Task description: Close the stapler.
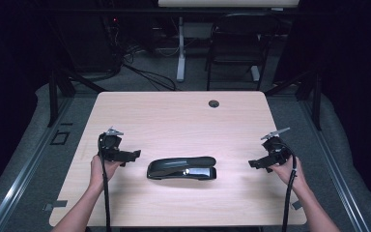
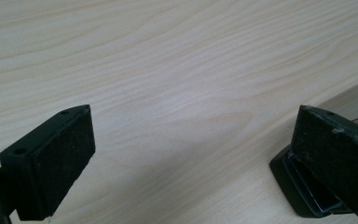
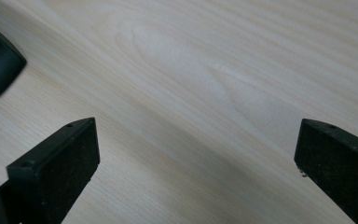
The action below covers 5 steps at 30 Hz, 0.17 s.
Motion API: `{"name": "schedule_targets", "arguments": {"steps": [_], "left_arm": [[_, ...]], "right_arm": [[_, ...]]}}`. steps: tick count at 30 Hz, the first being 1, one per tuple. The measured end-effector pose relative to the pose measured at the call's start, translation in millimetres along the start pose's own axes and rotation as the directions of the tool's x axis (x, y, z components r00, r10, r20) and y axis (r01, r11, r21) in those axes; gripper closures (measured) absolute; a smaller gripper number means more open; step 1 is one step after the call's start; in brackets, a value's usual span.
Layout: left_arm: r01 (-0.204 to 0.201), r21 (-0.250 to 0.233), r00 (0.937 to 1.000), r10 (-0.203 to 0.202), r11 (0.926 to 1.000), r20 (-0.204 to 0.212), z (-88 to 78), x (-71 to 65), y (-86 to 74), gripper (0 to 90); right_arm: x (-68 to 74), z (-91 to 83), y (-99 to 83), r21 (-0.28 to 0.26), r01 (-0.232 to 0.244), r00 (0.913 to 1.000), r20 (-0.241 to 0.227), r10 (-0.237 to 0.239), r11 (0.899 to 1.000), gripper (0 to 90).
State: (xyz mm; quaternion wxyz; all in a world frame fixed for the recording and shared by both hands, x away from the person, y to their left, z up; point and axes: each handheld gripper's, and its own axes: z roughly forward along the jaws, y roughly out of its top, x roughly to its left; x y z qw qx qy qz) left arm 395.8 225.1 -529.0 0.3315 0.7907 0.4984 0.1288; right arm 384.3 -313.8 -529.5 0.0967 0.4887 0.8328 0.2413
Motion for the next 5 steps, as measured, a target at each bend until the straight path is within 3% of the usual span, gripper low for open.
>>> {"name": "schedule_targets", "arguments": {"steps": [5], "left_arm": [[-0.009,0.01,0.9997,0.009,0.9999,0.022,5.5,2.1,-1.6,0.0]], "right_arm": [[-3.5,7.9,-2.6,0.049,0.013,0.9999,-0.003,-0.013,0.999,0.0]]}}
